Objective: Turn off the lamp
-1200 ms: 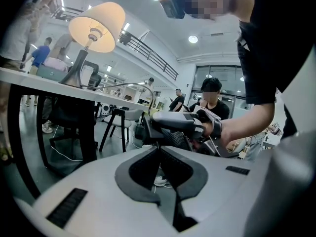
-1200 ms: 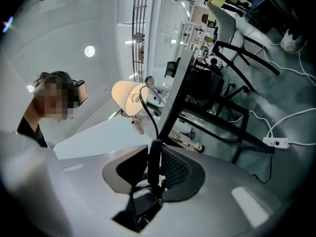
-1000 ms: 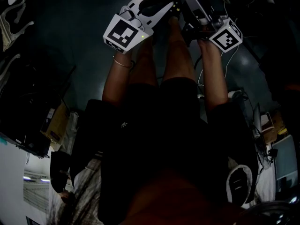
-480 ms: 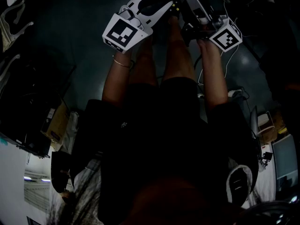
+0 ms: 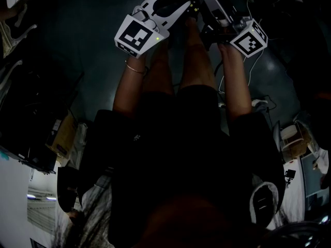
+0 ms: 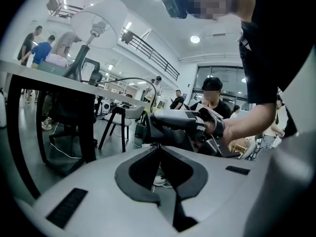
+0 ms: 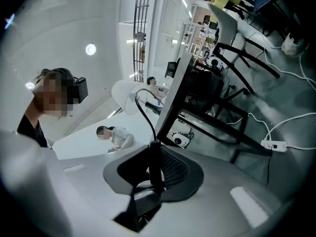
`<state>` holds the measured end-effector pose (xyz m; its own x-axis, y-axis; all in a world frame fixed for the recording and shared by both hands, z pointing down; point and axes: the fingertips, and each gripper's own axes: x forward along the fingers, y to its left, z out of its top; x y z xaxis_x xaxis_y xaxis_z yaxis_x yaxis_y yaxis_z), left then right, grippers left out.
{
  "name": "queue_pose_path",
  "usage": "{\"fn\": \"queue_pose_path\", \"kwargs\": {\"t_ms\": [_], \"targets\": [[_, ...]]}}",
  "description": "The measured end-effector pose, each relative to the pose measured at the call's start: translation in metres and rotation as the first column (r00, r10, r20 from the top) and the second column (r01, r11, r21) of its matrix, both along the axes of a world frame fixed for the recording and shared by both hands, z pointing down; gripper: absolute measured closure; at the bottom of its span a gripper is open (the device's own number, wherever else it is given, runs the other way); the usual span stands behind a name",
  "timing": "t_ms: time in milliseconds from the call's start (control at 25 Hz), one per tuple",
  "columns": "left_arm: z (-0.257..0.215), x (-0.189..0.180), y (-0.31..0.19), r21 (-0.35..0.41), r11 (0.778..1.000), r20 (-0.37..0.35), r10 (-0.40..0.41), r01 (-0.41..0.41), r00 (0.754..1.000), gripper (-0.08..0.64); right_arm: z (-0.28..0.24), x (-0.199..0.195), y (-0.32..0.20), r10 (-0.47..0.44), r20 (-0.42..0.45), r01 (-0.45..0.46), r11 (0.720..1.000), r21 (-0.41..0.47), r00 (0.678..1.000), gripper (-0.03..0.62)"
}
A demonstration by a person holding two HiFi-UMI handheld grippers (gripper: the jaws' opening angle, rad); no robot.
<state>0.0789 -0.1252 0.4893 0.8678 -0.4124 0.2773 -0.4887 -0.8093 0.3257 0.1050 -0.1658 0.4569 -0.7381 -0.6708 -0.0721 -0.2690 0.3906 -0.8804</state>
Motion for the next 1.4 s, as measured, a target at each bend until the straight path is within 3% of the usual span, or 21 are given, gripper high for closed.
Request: {"fn": "queue_pose_path", "kwargs": {"t_ms": [960, 1400], "targets": [[0.025, 0.004, 0.001, -0.025, 1.000, 0.037, -0.018, 0.018, 0.999, 0.537, 0.021, 0.006, 0.004, 0.029, -0.147, -0.030, 1.000, -0.008, 0.989, 0.523], [0.026, -0.009, -0.006, -0.030, 0.997, 0.017, -0.072, 0.073, 0.997, 0.537, 0.033, 0.016, -0.006, 0.090, -0.209, -0.091, 0.996, 0.006, 0.974, 0.525]]}}
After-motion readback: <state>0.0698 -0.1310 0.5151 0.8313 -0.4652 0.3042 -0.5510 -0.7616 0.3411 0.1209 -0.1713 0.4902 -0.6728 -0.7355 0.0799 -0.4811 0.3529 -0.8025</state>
